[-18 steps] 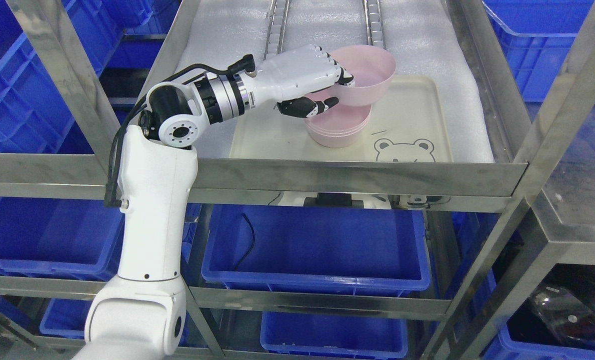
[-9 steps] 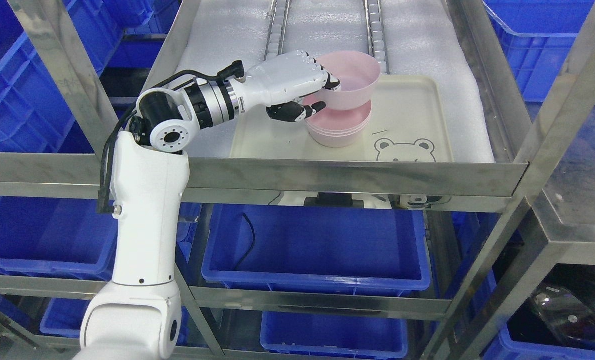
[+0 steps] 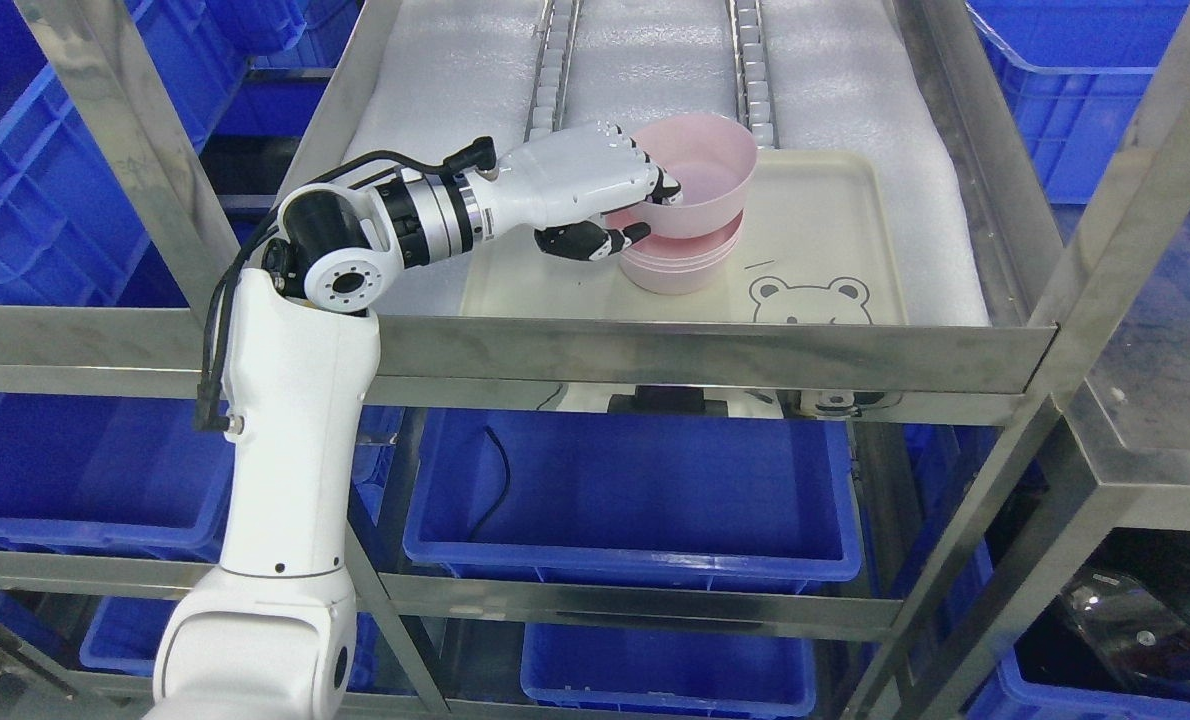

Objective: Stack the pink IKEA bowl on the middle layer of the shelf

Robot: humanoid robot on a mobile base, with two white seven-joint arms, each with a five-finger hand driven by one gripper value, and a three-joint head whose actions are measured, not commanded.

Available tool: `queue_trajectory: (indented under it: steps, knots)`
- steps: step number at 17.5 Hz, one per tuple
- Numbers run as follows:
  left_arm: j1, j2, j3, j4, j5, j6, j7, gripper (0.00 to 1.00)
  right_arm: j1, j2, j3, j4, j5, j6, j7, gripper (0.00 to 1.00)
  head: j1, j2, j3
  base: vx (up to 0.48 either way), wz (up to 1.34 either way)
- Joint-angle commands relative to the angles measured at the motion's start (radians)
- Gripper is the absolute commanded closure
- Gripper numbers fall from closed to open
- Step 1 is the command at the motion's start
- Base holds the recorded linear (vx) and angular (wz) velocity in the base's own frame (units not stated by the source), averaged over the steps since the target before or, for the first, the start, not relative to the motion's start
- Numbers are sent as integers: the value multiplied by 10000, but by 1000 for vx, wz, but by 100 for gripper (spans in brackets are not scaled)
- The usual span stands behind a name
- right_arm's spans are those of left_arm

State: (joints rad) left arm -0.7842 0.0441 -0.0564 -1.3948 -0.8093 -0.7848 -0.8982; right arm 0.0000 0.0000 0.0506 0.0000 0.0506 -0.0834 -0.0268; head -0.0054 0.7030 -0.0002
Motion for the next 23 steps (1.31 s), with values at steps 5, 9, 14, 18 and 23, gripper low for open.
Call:
queue_trajectory:
  steps: [5, 9, 14, 18, 23]
  knots:
    - [34, 96, -249, -57, 116, -6, -237, 88, 215, -175, 0, -175, 0, 5, 7, 0, 0, 0, 0, 0, 0]
    - [3, 111, -218, -42, 86, -6, -237, 59, 215, -175, 0, -175, 0, 5, 7, 0, 0, 0, 0, 0, 0]
    - [-58, 65, 608, -11, 132, -6, -207, 32, 215, -175, 0, -175, 0, 5, 7, 0, 0, 0, 0, 0, 0]
    - [-74, 80, 1636, 50, 345, -6, -222, 3, 215, -175, 0, -175, 0, 5, 7, 0, 0, 0, 0, 0, 0]
    - [-74, 81, 1930, 495, 3745, -6, -237, 0, 215, -175, 0, -175, 0, 5, 7, 0, 0, 0, 0, 0, 0]
